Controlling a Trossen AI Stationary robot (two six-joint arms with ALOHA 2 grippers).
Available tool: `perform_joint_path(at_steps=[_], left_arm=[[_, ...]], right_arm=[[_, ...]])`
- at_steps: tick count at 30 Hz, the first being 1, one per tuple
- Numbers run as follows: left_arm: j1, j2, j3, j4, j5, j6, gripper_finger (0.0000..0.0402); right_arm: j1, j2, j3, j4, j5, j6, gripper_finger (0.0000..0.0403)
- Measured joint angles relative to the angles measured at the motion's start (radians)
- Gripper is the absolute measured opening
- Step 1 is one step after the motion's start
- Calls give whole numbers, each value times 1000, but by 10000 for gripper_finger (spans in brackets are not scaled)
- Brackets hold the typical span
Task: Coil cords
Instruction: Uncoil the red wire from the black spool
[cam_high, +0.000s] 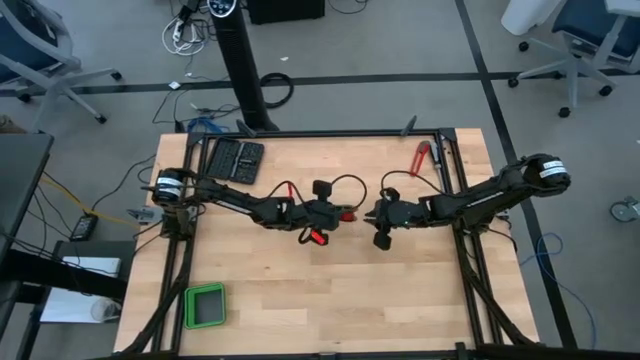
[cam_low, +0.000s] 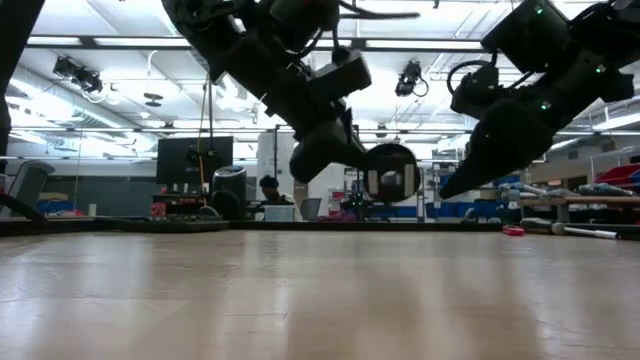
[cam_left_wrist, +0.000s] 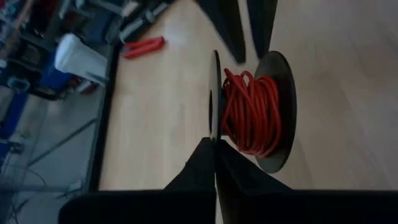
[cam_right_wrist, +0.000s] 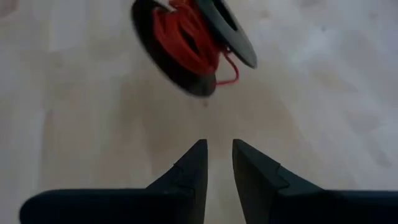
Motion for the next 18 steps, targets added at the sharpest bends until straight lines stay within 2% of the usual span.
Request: perform_joint_path(at_steps=[8, 18], left_arm=[[2, -1, 3, 9, -2, 3, 0], [2, -1, 3, 34, -2, -1, 0]], right_arm=[[91, -7, 0, 36, 191, -86, 73], [118, -17, 0, 95, 205, -139, 73]])
